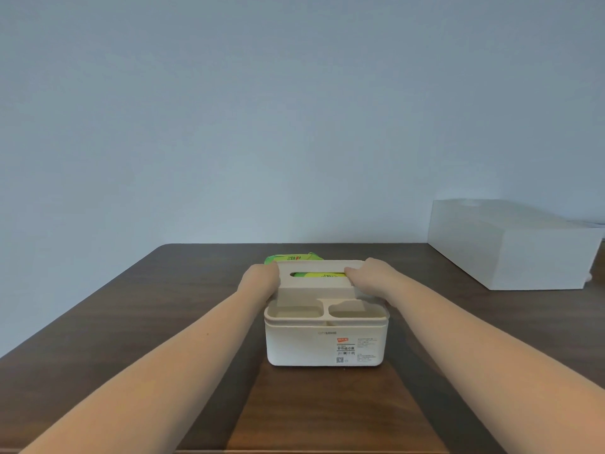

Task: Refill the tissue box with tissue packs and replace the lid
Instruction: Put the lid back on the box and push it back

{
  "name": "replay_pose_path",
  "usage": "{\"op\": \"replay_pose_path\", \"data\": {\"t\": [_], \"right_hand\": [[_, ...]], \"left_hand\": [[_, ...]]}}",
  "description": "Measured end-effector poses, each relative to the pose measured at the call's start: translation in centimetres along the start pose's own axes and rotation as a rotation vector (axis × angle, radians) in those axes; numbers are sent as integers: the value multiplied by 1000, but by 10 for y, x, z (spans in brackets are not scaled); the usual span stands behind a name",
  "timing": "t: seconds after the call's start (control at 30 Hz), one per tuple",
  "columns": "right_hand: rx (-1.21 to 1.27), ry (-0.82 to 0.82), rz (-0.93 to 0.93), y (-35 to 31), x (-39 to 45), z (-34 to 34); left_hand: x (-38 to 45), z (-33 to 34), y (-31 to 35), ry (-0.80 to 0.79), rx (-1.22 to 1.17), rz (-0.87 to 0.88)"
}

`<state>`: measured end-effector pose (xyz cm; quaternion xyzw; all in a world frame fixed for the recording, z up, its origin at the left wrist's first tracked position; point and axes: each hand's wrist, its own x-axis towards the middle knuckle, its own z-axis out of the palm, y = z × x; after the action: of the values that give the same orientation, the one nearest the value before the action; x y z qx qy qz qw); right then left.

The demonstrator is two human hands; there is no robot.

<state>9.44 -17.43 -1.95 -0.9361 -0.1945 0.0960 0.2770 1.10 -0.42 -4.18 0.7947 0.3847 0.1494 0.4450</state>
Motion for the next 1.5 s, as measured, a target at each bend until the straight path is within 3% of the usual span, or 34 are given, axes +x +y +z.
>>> {"op": "replay_pose_path", "data": {"t": [0.07, 0.23, 0.37, 0.83, 1.33, 1.5], "right_hand": [[53, -29, 10, 7, -9, -3], [299, -219, 76, 32, -24, -19], [191, -273, 48, 44, -42, -30], [107, -172, 54, 40, -56, 0], [266, -161, 143, 43, -35, 6], [334, -61, 163, 54, -31, -1]], "left_hand": [[-8, -2, -8, -3, -53, 23], [-27, -9, -34, -187, -177, 107], [-35, -16, -47, -240, -135, 161], [-44, -3, -52, -58, -26, 138], [-55, -13, -48, 44, 177, 210], [-59, -2, -32, 94, 241, 274]]}}
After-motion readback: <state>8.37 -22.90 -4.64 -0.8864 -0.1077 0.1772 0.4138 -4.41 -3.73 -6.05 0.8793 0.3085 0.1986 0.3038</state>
